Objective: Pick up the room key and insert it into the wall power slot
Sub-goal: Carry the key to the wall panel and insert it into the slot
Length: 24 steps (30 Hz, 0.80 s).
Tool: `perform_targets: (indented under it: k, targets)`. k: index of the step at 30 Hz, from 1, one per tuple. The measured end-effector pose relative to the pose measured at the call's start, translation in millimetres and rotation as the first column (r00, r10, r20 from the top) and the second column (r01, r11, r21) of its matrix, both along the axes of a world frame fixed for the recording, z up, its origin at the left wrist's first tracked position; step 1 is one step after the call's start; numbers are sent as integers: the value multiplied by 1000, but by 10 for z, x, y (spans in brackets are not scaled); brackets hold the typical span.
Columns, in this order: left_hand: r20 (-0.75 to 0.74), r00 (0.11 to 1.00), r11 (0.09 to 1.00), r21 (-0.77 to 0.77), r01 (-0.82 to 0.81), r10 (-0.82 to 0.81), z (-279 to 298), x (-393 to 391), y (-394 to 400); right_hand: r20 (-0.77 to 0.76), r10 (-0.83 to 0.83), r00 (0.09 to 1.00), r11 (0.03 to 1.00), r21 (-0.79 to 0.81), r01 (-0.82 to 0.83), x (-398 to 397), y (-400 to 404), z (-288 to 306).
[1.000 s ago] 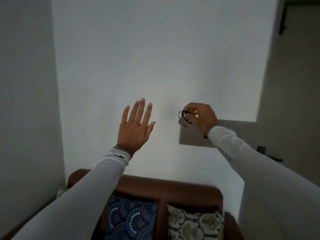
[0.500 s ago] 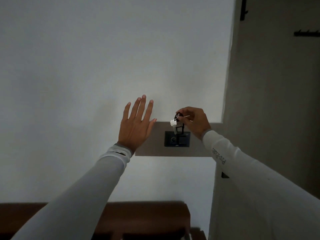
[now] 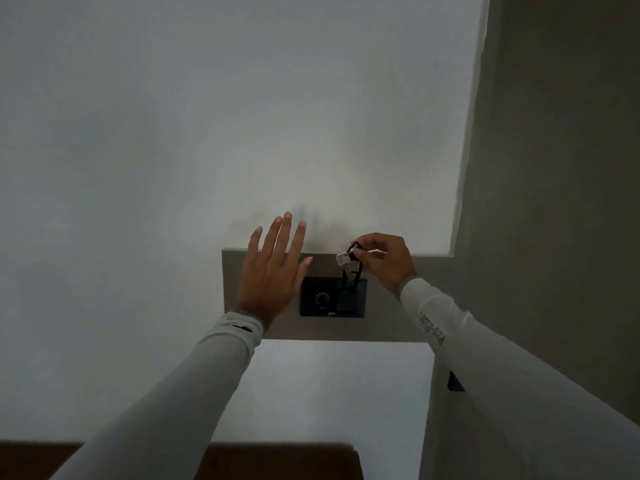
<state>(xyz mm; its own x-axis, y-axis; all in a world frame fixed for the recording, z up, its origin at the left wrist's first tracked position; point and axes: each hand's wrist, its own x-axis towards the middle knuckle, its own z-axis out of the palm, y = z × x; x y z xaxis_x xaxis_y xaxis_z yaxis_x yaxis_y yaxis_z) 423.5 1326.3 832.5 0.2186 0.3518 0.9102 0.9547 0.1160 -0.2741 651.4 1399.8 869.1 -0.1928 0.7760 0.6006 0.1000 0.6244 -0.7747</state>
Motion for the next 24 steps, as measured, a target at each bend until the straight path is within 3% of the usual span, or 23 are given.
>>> perform_targets:
  k: [9, 20, 24]
  targets:
    - [3, 998, 998, -18, -62, 62, -308, -111, 536, 48, 28, 998, 1000, 12, -29, -200, 595, -241]
    - [61, 992, 992, -67, -109, 113, -670, -339, 800, 13, -57, 998, 997, 57, 56, -158, 679, -392]
    - [84, 990, 991, -77, -107, 113, -745, -360, 815, 78, -80, 994, 989, 127, 69, -161, 671, -406]
